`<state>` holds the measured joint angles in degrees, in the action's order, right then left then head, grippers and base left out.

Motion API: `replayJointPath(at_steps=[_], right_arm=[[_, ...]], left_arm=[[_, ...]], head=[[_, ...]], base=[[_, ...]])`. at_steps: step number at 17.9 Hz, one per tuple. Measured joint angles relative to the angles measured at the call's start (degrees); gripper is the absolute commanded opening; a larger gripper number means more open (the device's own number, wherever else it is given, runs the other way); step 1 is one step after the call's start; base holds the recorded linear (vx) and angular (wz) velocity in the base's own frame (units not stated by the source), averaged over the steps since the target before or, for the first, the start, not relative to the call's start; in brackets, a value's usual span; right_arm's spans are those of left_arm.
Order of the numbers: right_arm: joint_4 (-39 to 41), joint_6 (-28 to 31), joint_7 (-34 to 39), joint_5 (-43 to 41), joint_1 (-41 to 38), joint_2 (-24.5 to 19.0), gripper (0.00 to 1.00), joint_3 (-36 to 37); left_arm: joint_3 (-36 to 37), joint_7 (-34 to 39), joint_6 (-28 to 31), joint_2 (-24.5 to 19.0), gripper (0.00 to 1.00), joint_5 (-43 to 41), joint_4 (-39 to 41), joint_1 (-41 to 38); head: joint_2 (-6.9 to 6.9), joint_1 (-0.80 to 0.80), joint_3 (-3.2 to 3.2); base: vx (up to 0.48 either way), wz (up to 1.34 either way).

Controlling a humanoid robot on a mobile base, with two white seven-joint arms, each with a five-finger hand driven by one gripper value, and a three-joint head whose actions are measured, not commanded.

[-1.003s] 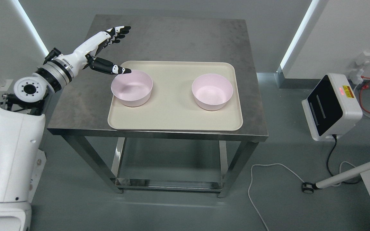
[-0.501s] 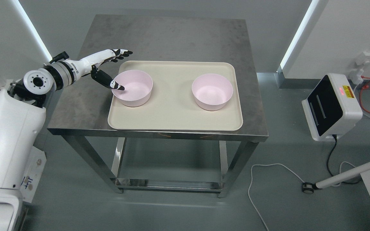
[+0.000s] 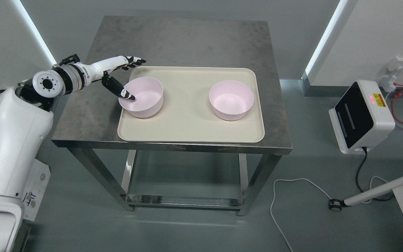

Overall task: Stack pink IKEA bowls on left shelf middle
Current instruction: 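Hook the left hand fingers over the rim of the nearer pink bowl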

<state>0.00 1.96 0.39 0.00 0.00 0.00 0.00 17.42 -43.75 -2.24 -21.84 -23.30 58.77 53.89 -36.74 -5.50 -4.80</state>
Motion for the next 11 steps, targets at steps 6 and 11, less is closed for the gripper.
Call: replayJointPath(at_steps=[6, 11], right_arm=[[0.0, 0.0, 0.0, 0.0, 0.0, 0.0, 1.00, 0.0], [0.0, 0.0, 0.0, 0.0, 0.0, 0.0, 1.00, 0.0]], left_arm=[[1.4, -1.5, -0.2, 1.7, 0.68, 0.9, -0.7, 1.1], [2.1, -2.3, -0.7, 2.4, 0.53, 0.9, -0.9, 1.5]], head=[[0.00, 0.00, 0.00], [0.00, 0.00, 0.00]], base=[[0.000, 0.00], [0.000, 0.00]])
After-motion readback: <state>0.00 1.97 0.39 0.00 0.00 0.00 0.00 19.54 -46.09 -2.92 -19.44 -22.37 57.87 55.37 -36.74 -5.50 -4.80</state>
